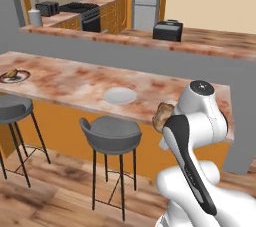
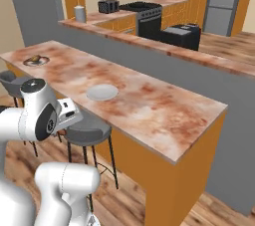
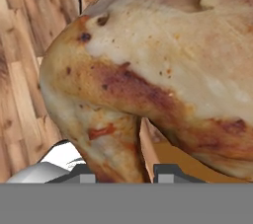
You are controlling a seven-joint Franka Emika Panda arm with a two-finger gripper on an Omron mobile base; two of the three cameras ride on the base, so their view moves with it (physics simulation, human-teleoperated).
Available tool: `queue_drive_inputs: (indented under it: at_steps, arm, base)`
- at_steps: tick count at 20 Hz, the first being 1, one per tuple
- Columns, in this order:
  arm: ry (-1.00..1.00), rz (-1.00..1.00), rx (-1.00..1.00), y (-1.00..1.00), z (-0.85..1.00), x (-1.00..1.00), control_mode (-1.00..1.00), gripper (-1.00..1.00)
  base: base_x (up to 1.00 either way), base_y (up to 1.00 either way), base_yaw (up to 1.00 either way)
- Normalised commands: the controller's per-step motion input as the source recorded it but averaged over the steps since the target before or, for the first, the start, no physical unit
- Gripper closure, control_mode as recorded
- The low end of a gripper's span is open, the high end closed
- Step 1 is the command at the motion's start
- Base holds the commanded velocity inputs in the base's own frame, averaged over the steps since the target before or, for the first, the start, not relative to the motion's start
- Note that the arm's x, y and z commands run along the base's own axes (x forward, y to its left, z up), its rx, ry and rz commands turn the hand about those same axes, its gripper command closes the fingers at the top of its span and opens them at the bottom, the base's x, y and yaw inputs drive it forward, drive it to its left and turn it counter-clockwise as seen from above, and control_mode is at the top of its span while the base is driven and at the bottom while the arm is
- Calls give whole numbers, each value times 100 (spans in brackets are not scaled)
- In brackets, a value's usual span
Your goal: Take the chicken drumsticks from the pan and place one on each plate on the dining counter.
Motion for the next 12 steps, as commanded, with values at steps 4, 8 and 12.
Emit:
queue_drive_inputs:
  at_steps: [4,8,12]
  arm:
    - [0,0,0,0,0,0,100,100]
    - [0,0,0,0,0,0,100,100]
    - [0,0,0,0,0,0,100,100]
  base:
    - [21,45,-14]
    - [36,29,-16]
    - [46,27,-16]
